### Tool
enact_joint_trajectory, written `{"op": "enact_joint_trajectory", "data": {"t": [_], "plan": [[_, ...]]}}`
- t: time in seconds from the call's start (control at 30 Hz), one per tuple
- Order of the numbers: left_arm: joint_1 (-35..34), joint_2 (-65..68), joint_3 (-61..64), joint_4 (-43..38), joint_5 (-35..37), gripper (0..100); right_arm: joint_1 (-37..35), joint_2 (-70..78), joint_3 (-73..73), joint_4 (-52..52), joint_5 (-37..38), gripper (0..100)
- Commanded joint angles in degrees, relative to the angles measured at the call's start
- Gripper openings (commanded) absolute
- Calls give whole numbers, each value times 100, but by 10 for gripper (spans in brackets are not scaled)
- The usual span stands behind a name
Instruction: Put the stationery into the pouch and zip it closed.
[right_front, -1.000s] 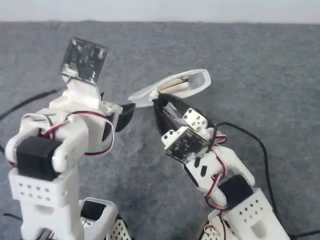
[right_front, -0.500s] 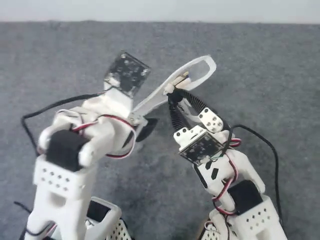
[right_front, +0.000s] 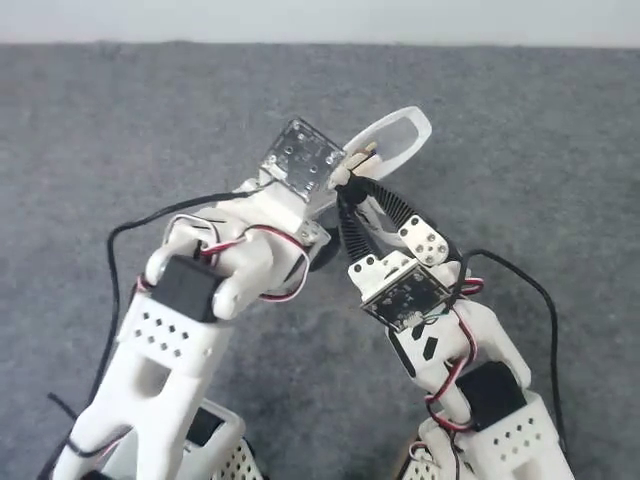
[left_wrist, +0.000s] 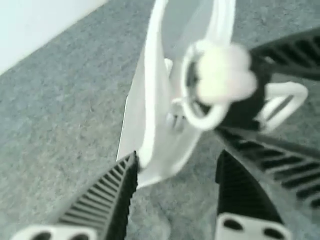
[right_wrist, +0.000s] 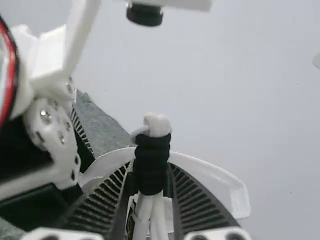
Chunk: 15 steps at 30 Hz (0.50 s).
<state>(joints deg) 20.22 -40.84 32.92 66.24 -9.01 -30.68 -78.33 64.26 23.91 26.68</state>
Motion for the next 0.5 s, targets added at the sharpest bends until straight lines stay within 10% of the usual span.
{"op": "enact_joint_trajectory", "data": {"t": [0.0,0.47], "plan": [[18,-141,171,-668,273,239,75,-171,-88,22,-88,6],[26,-149,1042,-1705,976,9,198,699,-141,-541,-396,6]]}}
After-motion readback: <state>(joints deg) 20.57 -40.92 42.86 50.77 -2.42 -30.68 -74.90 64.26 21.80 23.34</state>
